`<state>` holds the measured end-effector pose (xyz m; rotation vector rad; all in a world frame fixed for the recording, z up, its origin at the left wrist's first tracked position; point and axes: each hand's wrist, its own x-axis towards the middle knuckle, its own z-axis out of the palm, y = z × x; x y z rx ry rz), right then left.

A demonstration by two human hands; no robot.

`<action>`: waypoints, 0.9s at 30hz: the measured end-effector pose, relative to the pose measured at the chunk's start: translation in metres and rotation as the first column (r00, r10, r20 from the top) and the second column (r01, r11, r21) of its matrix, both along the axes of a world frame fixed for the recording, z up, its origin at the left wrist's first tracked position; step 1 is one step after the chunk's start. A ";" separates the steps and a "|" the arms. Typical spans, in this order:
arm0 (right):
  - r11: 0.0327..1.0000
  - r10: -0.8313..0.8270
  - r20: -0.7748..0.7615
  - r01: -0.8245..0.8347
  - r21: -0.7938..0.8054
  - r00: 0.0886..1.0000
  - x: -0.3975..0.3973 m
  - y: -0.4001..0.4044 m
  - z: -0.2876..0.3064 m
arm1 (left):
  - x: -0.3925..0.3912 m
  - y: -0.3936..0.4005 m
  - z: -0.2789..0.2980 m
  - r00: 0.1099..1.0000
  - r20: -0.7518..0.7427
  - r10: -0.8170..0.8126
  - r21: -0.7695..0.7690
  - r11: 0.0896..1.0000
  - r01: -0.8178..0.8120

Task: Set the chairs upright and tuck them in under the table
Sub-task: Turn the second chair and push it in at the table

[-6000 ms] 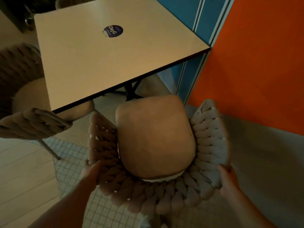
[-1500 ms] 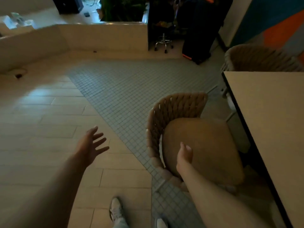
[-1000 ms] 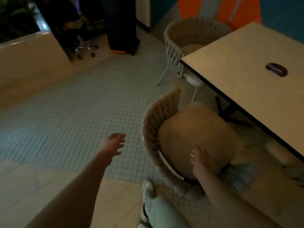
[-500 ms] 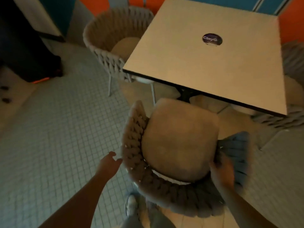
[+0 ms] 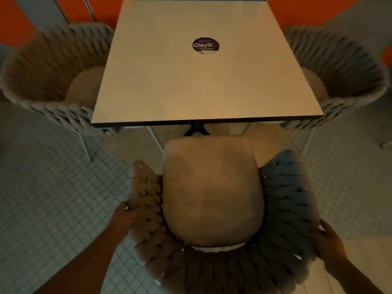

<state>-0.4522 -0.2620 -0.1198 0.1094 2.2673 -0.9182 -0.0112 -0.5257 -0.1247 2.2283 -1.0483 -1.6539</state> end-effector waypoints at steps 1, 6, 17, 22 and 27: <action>1.000 -0.015 -0.009 0.015 -0.018 1.000 0.004 -0.002 0.000 | 0.000 -0.004 -0.003 1.000 -0.004 0.007 0.014 1.000 -0.007; 0.997 -0.053 -0.011 0.053 -0.064 0.999 0.007 -0.004 0.000 | -0.001 -0.006 -0.011 0.998 -0.055 0.028 0.037 0.999 -0.026; 0.998 -0.024 -0.004 0.024 -0.052 1.000 0.012 -0.007 -0.003 | 0.008 -0.008 -0.017 0.996 -0.056 0.067 0.016 0.998 -0.067; 0.998 -0.003 -0.018 0.002 -0.058 1.000 0.013 -0.008 0.000 | 0.009 -0.006 -0.016 0.996 -0.060 0.064 -0.007 0.998 -0.065; 0.998 0.013 -0.037 -0.015 -0.063 0.999 0.017 -0.010 0.001 | 0.012 -0.009 -0.018 0.998 -0.033 0.053 -0.006 0.999 -0.053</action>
